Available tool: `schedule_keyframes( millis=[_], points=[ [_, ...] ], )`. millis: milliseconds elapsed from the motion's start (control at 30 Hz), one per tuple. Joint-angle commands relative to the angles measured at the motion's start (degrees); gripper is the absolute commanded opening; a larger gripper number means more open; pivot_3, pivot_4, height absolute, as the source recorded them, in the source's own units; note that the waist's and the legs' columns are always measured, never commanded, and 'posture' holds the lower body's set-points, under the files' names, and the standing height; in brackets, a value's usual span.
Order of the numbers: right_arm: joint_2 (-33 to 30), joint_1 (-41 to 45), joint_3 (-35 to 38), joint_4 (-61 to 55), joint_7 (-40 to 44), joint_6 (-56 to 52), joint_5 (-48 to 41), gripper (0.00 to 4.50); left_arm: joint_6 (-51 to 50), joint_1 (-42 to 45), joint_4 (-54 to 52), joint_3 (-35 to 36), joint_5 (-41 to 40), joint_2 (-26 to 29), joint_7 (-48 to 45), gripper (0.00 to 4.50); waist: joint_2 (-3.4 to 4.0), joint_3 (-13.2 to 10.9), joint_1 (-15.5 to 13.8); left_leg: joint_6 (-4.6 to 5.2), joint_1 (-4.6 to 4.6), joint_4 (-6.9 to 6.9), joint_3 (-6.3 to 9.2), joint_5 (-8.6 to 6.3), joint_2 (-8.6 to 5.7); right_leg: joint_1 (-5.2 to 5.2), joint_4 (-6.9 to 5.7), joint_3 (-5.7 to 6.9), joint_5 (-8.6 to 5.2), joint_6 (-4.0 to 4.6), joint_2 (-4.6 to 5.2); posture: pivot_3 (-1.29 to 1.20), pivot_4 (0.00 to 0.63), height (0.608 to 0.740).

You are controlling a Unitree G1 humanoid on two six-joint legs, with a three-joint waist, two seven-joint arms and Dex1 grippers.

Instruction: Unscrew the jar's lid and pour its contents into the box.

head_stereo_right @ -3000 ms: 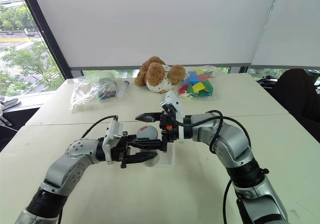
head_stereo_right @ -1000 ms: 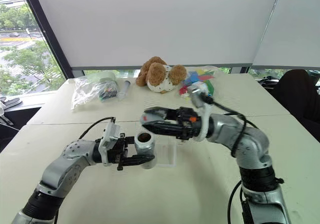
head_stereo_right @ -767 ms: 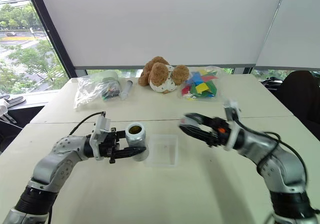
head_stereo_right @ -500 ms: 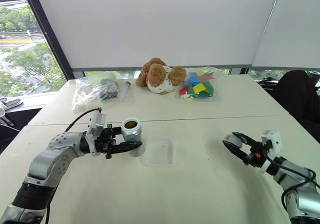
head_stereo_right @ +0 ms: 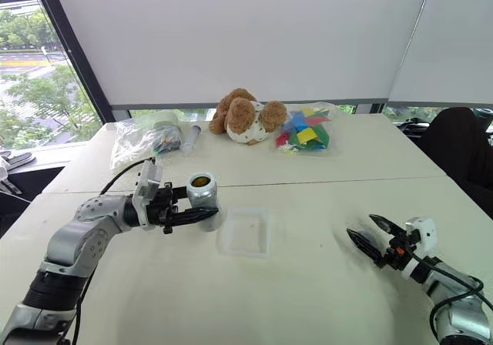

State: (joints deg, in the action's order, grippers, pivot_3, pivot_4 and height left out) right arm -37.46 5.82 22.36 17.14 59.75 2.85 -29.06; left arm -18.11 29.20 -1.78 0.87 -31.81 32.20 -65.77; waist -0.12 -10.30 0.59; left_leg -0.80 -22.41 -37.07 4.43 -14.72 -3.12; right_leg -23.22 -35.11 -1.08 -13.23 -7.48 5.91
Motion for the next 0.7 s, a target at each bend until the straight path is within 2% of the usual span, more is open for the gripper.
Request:
schedule_keyframes(
  millis=[33, 200, 433, 500, 567, 633, 700],
  points=[
    [-2.3, -2.9, 0.1, -16.8, 0.6, -5.9, -5.2, 4.46, 3.7, 2.4, 1.4, -0.2, 4.8, 0.8, 2.1, 2.10, 0.01, 0.0, 0.1, 0.00, 0.00, 0.00, 0.00, 0.00, 0.01, 0.00, 0.00, 0.00, 0.00, 0.00, -0.01, 0.00, 0.150, 0.740],
    [-2.8, -6.4, -4.8, -33.1, 0.5, -11.2, -7.1, 4.46, 13.3, 4.6, 5.6, -2.8, 13.6, 1.7, 2.6, 2.10, 0.01, 0.0, 0.0, -0.01, 0.00, 0.01, 0.03, 0.00, 0.03, -0.02, 0.00, 0.01, 0.00, -0.01, -0.03, 0.00, 0.150, 0.740],
    [-2.0, -7.3, -8.1, -36.7, -0.1, -11.9, -5.7, 4.46, 28.3, 7.8, 12.6, -7.5, 24.5, 0.9, 4.2, 2.10, -0.03, 0.0, -1.3, -0.01, -0.05, -0.04, -0.02, 0.00, -0.01, -0.01, 0.08, 0.00, -0.01, -0.01, 0.04, 0.00, 0.150, 0.740],
    [-2.1, -7.7, -8.1, -36.3, 0.0, -11.6, -5.1, 4.46, 37.4, 9.2, 15.3, -10.2, 33.1, 0.4, 10.2, 2.10, -0.04, 0.0, -1.5, -0.01, -0.06, -0.04, -0.01, -0.01, -0.01, 0.00, 0.09, 0.00, -0.01, -0.01, 0.05, 0.00, 0.150, 0.740],
    [-2.0, -8.0, -8.0, -36.2, -0.2, -11.5, -4.8, 4.46, 43.1, 10.1, 17.0, -11.4, 37.7, -0.6, 14.7, 2.10, -0.05, 0.0, -1.5, -0.01, -0.07, -0.04, -0.01, 0.00, -0.02, 0.00, 0.10, 0.00, -0.01, -0.01, 0.05, 0.00, 0.150, 0.740],
    [-1.8, -8.3, -7.8, -36.3, -0.7, -11.5, -4.6, 4.46, 48.2, 11.0, 18.7, -12.0, 44.9, -1.8, 23.5, 2.10, -0.08, -0.1, -1.5, -0.01, -0.09, -0.04, 0.00, 0.00, -0.02, -0.02, 0.10, 0.00, -0.01, -0.02, 0.06, 0.00, 0.150, 0.740],
    [-1.5, -8.7, -7.8, -36.3, -1.2, -11.4, -4.3, 4.46, 54.9, 11.7, 20.7, -14.0, 55.9, -1.5, 34.4, 2.10, -0.08, -0.1, -1.4, -0.01, -0.09, -0.04, 0.00, 0.00, -0.03, -0.02, 0.10, 0.00, 0.00, -0.03, 0.05, 0.00, 0.150, 0.740]
  ],
)
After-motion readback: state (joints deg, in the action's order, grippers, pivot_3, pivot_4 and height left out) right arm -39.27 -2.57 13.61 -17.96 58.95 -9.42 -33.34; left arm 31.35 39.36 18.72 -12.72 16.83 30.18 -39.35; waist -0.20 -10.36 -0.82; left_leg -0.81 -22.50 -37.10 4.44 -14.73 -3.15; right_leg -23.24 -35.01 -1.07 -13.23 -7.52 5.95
